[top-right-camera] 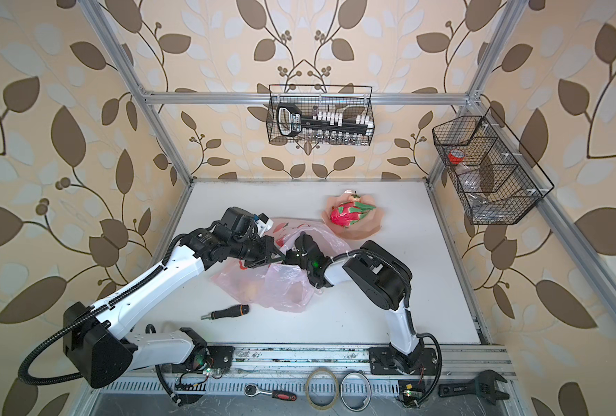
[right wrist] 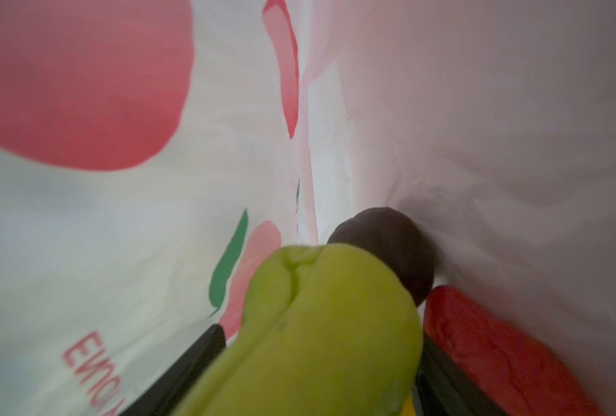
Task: Place the fruits into the plastic bag
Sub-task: 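Lower the pear into the bag held open by the left gripper, then open the right gripper to release the pear inside the bag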
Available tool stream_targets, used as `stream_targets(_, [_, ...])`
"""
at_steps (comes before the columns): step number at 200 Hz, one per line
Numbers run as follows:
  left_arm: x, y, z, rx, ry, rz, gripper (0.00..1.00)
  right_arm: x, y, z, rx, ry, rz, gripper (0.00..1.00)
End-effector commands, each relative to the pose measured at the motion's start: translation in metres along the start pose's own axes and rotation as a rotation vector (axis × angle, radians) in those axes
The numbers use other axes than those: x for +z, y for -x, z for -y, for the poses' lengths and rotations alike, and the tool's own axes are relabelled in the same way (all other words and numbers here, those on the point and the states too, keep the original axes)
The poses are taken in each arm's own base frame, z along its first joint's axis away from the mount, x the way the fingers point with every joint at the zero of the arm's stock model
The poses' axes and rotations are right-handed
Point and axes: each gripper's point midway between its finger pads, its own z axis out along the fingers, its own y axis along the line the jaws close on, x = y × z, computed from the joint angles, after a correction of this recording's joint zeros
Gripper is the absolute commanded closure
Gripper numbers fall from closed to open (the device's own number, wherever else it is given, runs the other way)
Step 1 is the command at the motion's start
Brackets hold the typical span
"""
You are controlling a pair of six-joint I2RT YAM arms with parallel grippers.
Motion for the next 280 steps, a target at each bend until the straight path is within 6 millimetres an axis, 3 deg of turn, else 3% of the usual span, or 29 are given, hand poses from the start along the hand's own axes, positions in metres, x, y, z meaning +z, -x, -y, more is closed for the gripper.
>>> stream_targets(1, [-0.007, 0.004, 0.018, 0.050, -0.044, 0.010, 1.00, -0.002, -0.003, 0.004, 0.017, -0.035, 0.007, 0.15])
stream_targets(44, [-0.007, 0.002, 0.015, 0.046, -0.034, 0.013, 1.00, -0.008, -0.006, -0.002, 0.007, -0.020, -0.001, 0.03])
stream_targets(132, [-0.010, 0.003, 0.013, 0.045, -0.022, 0.028, 1.00, -0.024, -0.011, 0.003, 0.021, -0.014, 0.008, 0.03])
stream_targets(280, [-0.010, 0.001, 0.008, 0.042, -0.013, 0.034, 1.00, -0.081, -0.023, 0.013, 0.041, -0.004, 0.063, 0.03])
